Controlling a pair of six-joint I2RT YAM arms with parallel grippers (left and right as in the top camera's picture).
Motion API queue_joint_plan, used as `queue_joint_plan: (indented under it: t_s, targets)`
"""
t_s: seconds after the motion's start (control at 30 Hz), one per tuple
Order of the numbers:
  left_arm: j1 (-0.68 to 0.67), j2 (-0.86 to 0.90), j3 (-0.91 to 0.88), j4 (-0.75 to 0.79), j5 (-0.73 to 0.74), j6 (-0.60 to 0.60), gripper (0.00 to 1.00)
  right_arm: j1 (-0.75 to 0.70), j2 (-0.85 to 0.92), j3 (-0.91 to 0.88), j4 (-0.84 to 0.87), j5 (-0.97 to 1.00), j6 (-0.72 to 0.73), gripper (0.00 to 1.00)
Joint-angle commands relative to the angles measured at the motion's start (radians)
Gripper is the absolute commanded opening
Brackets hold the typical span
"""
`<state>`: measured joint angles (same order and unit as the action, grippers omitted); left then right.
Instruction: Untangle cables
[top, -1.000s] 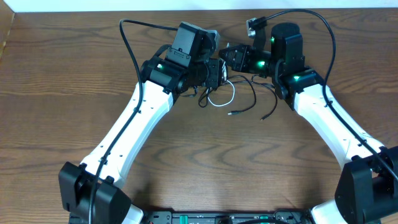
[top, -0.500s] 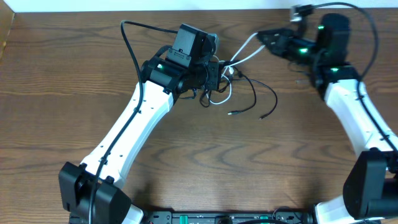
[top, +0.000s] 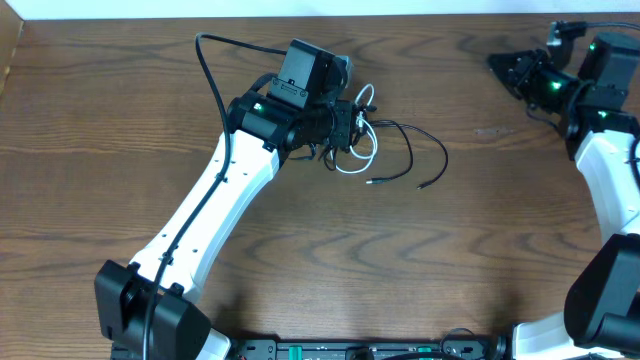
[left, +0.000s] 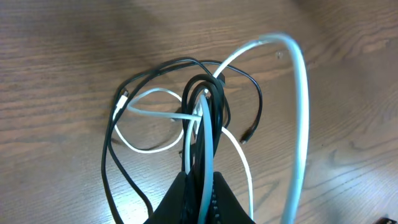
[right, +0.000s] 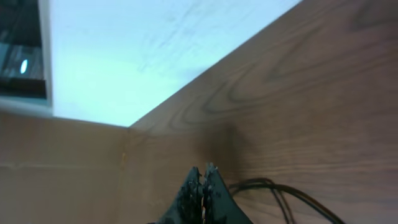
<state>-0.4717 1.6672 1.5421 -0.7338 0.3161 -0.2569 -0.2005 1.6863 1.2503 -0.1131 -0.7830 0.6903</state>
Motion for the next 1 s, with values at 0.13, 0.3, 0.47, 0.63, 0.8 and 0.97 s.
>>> queue_joint_plan:
  t_s: [0.13, 0.3, 0.47, 0.63, 0.8, 0.97]
  targets:
    - [0.001, -0.001, -0.003, 0.034, 0.005, -0.026, 0.08, 0.075, 0.002, 0.005, -0.053, -0.084, -0.183, 0.25]
    - [0.001, -0.001, -0.003, 0.07, 0.005, -0.085, 0.07, 0.164, 0.002, 0.005, -0.146, -0.084, -0.28, 0.33]
    - [0.001, -0.001, -0.003, 0.098, 0.005, -0.071, 0.08, 0.28, 0.002, 0.005, -0.169, -0.063, -0.306, 0.34]
    - [0.001, -0.001, -0.003, 0.099, 0.005, -0.065, 0.08, 0.345, 0.003, 0.005, -0.175, -0.031, -0.306, 0.34]
    - [0.001, -0.001, -0.003, 0.1, 0.005, -0.065, 0.07, 0.408, 0.003, 0.004, -0.175, 0.033, -0.307, 0.34]
    - [0.001, -0.001, -0.003, 0.099, 0.005, -0.065, 0.07, 0.455, 0.003, 0.004, -0.176, 0.063, -0.333, 0.33]
